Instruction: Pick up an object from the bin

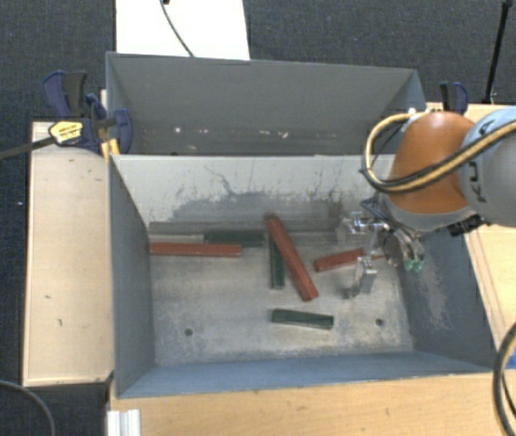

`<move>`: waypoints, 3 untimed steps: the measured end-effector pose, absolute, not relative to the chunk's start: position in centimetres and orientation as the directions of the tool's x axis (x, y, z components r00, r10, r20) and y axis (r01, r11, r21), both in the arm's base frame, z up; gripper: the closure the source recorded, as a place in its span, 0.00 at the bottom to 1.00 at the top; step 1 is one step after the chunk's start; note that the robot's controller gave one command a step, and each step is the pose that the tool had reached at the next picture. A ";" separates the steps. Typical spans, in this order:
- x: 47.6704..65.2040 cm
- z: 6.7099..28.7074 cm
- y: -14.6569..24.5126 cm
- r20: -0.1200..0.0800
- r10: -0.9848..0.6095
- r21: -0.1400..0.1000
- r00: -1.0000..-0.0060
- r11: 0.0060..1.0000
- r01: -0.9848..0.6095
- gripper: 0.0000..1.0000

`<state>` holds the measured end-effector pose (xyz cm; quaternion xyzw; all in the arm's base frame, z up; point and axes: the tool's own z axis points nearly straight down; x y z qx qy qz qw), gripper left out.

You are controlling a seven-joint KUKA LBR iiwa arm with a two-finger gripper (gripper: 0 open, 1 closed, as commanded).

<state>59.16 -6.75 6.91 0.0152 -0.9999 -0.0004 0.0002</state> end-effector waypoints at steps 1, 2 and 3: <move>59.2 7.0 -6.8 -0.002 -0.032 0.000 -0.999 0.999 -0.032 0.00; 59.2 7.0 -6.8 -0.002 -0.033 0.000 -0.999 0.999 -0.033 1.00; 59.4 8.7 -6.8 -0.007 -0.035 -0.001 -0.999 0.999 -0.035 1.00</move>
Offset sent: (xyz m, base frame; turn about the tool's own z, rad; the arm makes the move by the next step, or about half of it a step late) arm 0.0000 0.0000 0.0000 0.0000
